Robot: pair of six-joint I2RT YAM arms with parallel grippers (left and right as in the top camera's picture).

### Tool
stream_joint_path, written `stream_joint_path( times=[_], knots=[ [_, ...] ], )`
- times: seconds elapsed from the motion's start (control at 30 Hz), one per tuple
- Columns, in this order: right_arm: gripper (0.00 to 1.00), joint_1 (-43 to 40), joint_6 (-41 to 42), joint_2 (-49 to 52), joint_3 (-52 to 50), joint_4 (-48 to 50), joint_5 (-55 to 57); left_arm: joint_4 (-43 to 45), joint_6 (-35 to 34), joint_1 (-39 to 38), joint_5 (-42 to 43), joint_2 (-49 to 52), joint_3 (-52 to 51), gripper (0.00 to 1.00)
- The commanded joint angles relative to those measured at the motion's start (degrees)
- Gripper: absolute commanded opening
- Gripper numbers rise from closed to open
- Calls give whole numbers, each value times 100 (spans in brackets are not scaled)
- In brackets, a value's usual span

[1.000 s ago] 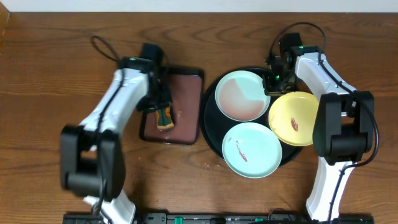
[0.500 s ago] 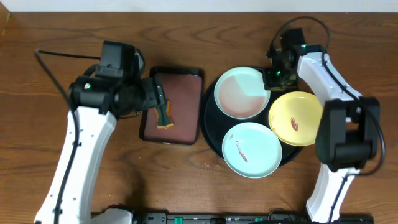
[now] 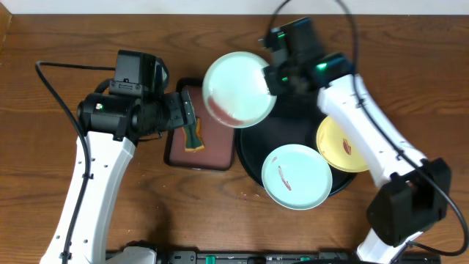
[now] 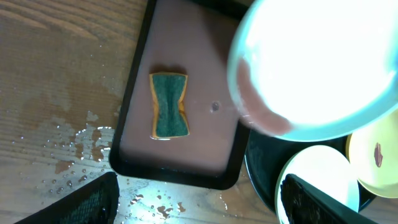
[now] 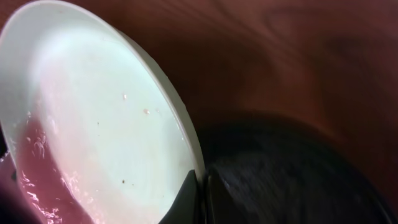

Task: Clean dirty plates on tray and stack at the side
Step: 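Return the sponge to the small tray with the left gripper, then lift the green plate with the right gripper and tilt it over the tray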

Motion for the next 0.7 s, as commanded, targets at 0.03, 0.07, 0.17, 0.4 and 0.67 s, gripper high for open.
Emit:
stream_joint_path(
  times=[0.03, 0.07, 0.17, 0.4, 0.67],
  knots=[
    [1, 621, -164, 164, 42, 437, 1217, -31, 76, 13, -74, -11, 109, 84],
    [1, 730, -232, 208, 42, 533, 1434, -31, 79, 13, -74, -11, 109, 84],
    [1, 1064, -544, 240, 42, 815, 2109, -31, 76, 13, -74, -11, 109, 84],
    [1, 1646, -1255, 216, 44, 1211, 3471, -31, 76, 13, -74, -11, 109, 84],
    [1, 2063, -1342, 216, 44, 1434, 4730, -31, 76, 13, -74, -11, 109, 84]
  ],
)
